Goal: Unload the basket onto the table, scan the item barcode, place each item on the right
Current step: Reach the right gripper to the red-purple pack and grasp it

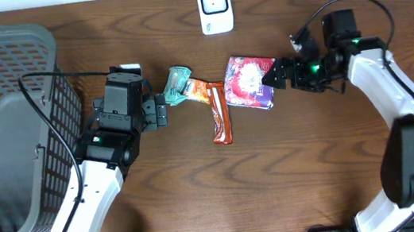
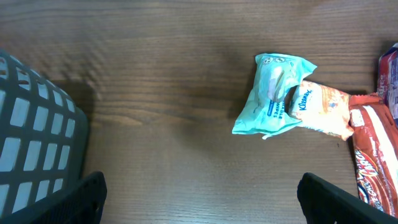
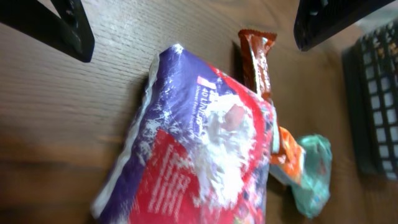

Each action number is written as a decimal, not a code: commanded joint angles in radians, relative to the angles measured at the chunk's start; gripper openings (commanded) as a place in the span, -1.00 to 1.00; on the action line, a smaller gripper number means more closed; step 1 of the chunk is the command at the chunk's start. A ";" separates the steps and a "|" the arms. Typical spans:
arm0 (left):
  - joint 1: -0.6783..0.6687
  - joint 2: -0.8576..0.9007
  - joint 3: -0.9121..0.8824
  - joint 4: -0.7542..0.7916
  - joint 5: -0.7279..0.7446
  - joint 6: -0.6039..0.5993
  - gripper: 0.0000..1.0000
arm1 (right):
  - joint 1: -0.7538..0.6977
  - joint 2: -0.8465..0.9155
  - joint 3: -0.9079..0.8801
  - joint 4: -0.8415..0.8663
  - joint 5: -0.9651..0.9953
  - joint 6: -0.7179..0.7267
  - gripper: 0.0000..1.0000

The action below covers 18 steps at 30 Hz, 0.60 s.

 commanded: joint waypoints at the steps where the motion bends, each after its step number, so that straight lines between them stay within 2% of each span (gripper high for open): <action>1: 0.003 0.000 0.002 -0.003 -0.003 -0.010 0.96 | -0.002 0.098 0.012 0.086 -0.166 -0.011 0.92; 3: 0.003 0.000 0.002 -0.003 -0.003 -0.009 0.96 | -0.002 0.152 0.012 0.145 -0.208 0.012 0.78; 5: 0.003 0.000 0.002 -0.003 -0.003 -0.010 0.96 | -0.001 0.210 0.012 0.192 -0.209 0.066 0.47; 9: 0.002 0.000 0.002 -0.003 -0.003 -0.010 0.96 | 0.010 0.277 0.012 0.187 -0.148 0.064 0.55; 11: 0.003 0.000 0.002 -0.003 -0.003 -0.010 0.96 | 0.010 0.270 0.013 0.180 -0.145 0.045 0.09; 13: 0.003 0.000 0.002 -0.003 -0.003 -0.009 0.96 | 0.002 0.239 0.027 0.152 -0.124 0.047 -0.60; 14: 0.003 0.000 0.002 -0.003 -0.003 -0.010 0.96 | -0.001 0.227 0.039 0.131 -0.097 0.051 -0.81; 15: 0.003 0.000 0.002 -0.003 -0.003 -0.010 0.96 | -0.005 0.204 0.061 0.091 -0.038 0.063 -0.93; 18: 0.003 0.000 0.002 -0.003 -0.003 -0.010 0.96 | -0.004 0.130 0.146 -0.043 0.179 0.064 -0.98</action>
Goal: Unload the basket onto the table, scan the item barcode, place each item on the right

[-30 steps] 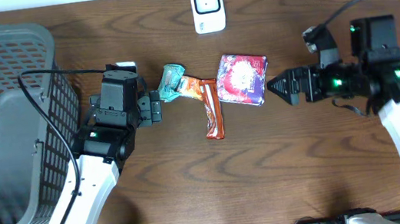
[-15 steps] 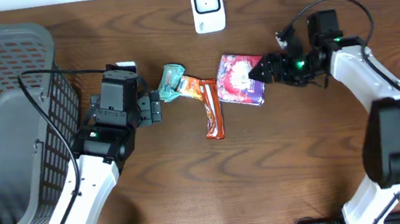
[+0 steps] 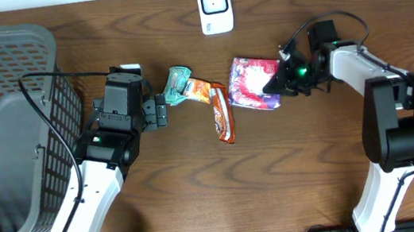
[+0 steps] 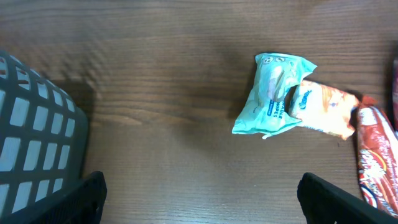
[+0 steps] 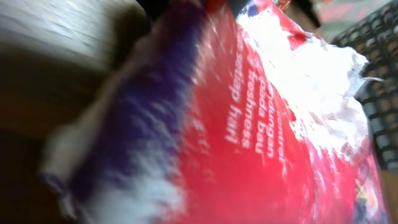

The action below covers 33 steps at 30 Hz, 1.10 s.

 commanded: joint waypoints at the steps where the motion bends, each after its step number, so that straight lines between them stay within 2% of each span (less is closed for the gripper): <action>1: 0.003 0.000 0.002 -0.003 -0.003 -0.010 0.96 | -0.003 -0.123 0.114 -0.118 0.312 0.006 -0.98; 7: 0.003 0.000 0.002 -0.003 -0.003 -0.010 0.96 | 0.052 -0.270 0.258 -0.317 0.808 0.032 -0.98; 13: 0.003 0.000 0.002 -0.003 -0.003 -0.010 0.96 | 0.150 -0.315 0.222 -0.449 1.406 0.319 -0.98; 25: 0.003 0.000 0.002 -0.003 -0.003 -0.010 0.95 | 0.259 -0.130 0.157 -0.428 1.450 0.365 -0.98; 33: 0.002 0.000 0.002 -0.003 -0.003 -0.010 0.95 | 0.409 -0.048 0.172 -0.402 1.311 0.364 -0.98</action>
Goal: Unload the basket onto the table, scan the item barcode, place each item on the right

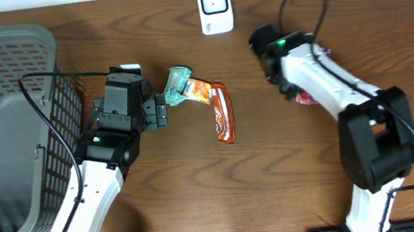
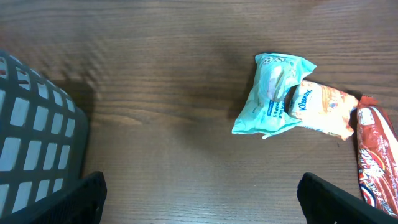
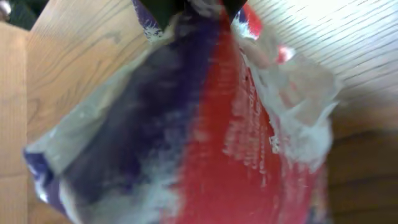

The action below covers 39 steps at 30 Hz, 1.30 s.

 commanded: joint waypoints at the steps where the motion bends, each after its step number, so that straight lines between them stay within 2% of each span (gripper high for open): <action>1: 0.003 0.000 0.002 -0.003 -0.003 -0.010 0.96 | 0.077 0.011 0.037 0.012 -0.126 0.014 -0.98; 5: 0.003 0.000 0.002 -0.003 -0.003 -0.010 0.96 | 0.145 0.010 0.128 0.010 -0.233 -0.060 -0.98; 7: 0.003 0.000 0.002 -0.003 -0.003 -0.010 0.95 | 0.181 0.010 0.164 0.016 -0.281 -0.065 -0.83; 9: 0.003 0.000 0.002 -0.003 -0.003 -0.010 0.96 | 0.200 0.010 0.169 0.045 -0.307 -0.064 -0.59; 14: 0.003 0.000 0.002 -0.003 -0.003 -0.010 0.95 | 0.203 0.010 0.175 0.069 -0.324 -0.077 -0.67; 15: 0.003 0.000 0.002 -0.003 -0.003 -0.009 0.95 | 0.194 0.010 0.183 0.062 -0.324 -0.079 -0.65; 17: 0.003 0.000 0.002 -0.003 -0.003 -0.010 0.96 | 0.175 0.010 0.197 0.049 -0.328 -0.080 -0.47; 22: 0.003 0.000 0.002 -0.003 -0.003 -0.010 0.96 | 0.101 0.010 0.216 0.029 -0.416 -0.222 -0.42; 25: 0.003 0.000 0.002 -0.003 -0.003 -0.010 0.96 | 0.050 0.013 0.215 0.000 -0.460 -0.283 -0.23; 31: 0.003 0.000 0.002 -0.003 -0.003 -0.010 0.95 | -0.092 0.012 0.260 -0.076 -0.784 -0.444 -0.02; 33: 0.003 0.000 0.002 -0.003 -0.003 -0.010 0.96 | -0.139 0.012 0.293 -0.117 -0.889 -0.481 0.00; 36: 0.003 0.000 0.002 -0.003 -0.003 -0.010 0.96 | -0.202 0.012 0.318 -0.154 -1.025 -0.568 0.26; 39: 0.003 0.000 0.002 -0.003 -0.003 -0.010 0.96 | -0.253 0.015 0.317 -0.163 -1.036 -0.610 0.61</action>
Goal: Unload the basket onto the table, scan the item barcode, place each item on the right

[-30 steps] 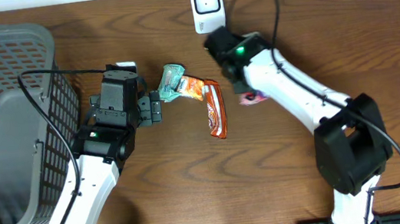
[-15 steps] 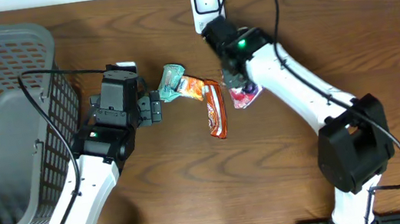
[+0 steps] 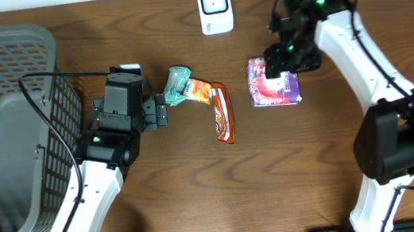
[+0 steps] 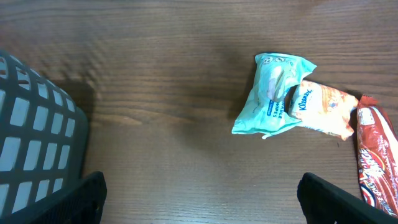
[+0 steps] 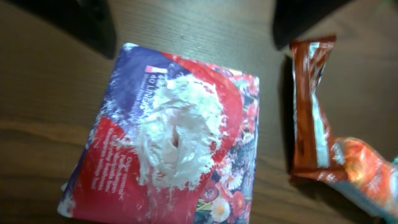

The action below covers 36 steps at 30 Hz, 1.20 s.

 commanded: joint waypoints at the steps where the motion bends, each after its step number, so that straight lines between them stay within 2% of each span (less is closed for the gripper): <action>1: 0.003 0.000 0.002 -0.003 -0.003 -0.010 0.96 | -0.063 0.015 0.011 -0.009 -0.117 -0.122 0.68; 8: 0.003 0.000 0.002 -0.003 -0.003 -0.010 0.95 | -0.113 0.067 -0.027 0.017 -0.113 -0.120 0.78; 14: 0.003 0.000 0.002 -0.003 -0.003 -0.010 0.96 | -0.114 0.220 -0.031 0.051 -0.212 -0.120 0.75; 16: 0.003 0.000 0.002 -0.003 -0.003 -0.010 0.96 | -0.112 0.275 -0.031 0.064 -0.269 -0.120 0.61; 17: 0.003 0.000 0.002 -0.003 -0.003 -0.010 0.96 | -0.111 0.311 -0.031 0.069 -0.321 -0.121 0.35; 19: 0.003 0.000 0.002 -0.003 -0.003 -0.010 0.96 | -0.110 0.340 -0.031 0.066 -0.410 -0.132 0.11; 20: 0.003 0.000 0.002 -0.003 -0.003 -0.010 0.96 | -0.109 0.342 -0.031 0.066 -0.454 -0.146 -0.13; 21: 0.003 0.000 0.002 -0.003 -0.003 -0.010 0.96 | -0.109 0.342 -0.031 0.068 -0.487 -0.151 -0.50; 22: 0.003 0.000 0.002 -0.003 -0.003 -0.010 0.96 | -0.109 0.335 -0.030 0.077 -0.513 -0.150 -0.70; 23: 0.003 0.000 0.002 -0.003 -0.003 -0.010 0.96 | -0.109 0.323 -0.027 0.085 -0.538 -0.150 -0.81; 27: 0.003 0.000 0.002 -0.003 -0.003 -0.010 0.96 | -0.109 0.248 -0.002 0.093 -0.554 -0.171 -0.88; 28: 0.003 0.000 0.002 -0.003 -0.003 -0.010 0.96 | -0.107 0.224 0.000 0.096 -0.554 -0.196 -0.98; 36: 0.003 0.000 0.002 -0.003 -0.003 -0.010 0.95 | -0.079 -0.060 0.002 0.080 -0.554 -0.510 -0.98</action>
